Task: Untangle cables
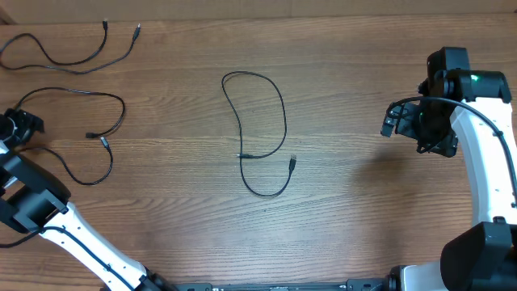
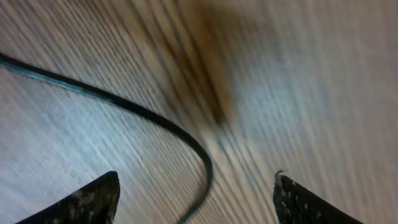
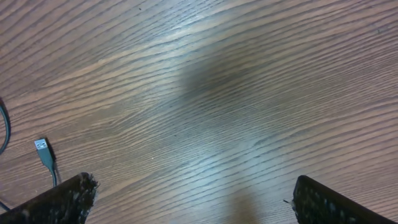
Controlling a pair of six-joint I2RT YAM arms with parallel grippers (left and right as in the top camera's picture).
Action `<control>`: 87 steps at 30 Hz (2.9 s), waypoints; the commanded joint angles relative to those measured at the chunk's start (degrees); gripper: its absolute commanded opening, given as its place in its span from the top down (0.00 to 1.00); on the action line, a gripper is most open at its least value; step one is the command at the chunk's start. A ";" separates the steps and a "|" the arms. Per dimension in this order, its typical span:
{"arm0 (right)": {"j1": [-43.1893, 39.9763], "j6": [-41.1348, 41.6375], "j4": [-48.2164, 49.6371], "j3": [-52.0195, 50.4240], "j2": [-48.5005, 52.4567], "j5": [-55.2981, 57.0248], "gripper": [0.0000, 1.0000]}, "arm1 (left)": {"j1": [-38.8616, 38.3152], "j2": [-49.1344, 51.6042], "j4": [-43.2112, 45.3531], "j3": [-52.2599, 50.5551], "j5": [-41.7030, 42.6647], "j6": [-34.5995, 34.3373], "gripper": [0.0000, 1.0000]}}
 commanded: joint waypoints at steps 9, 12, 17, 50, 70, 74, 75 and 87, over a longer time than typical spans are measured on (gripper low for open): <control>-0.17 -0.09 0.09 -0.13 0.07 0.55 0.00 | 0.44 0.48 11.10 -12.50 4.96 -2.19 0.86; -0.17 -0.09 0.09 -0.13 0.07 0.55 0.00 | 1.27 0.48 11.08 -11.98 19.12 -5.97 0.96; -0.17 -0.09 0.09 -0.13 0.07 0.55 0.00 | 2.75 0.48 6.99 -11.98 31.87 -12.63 0.96; -0.17 -0.09 0.09 -0.13 0.07 0.55 0.00 | -1.16 -5.03 12.26 -6.47 31.82 0.22 0.48; -0.17 -0.09 0.09 -0.13 0.07 0.55 0.00 | -27.04 -3.41 18.18 -4.52 -9.49 0.48 0.15; -0.17 -0.09 0.09 -0.13 0.07 0.55 0.00 | -26.56 -1.73 20.65 -4.55 -9.44 0.48 0.15; -0.17 -0.09 0.09 -0.13 0.04 0.55 0.00 | -26.43 -1.36 21.64 -4.55 -9.49 0.52 0.16; -0.17 -0.09 0.09 -0.13 0.07 0.52 0.00 | -24.24 2.45 29.31 -4.66 -9.07 0.50 0.16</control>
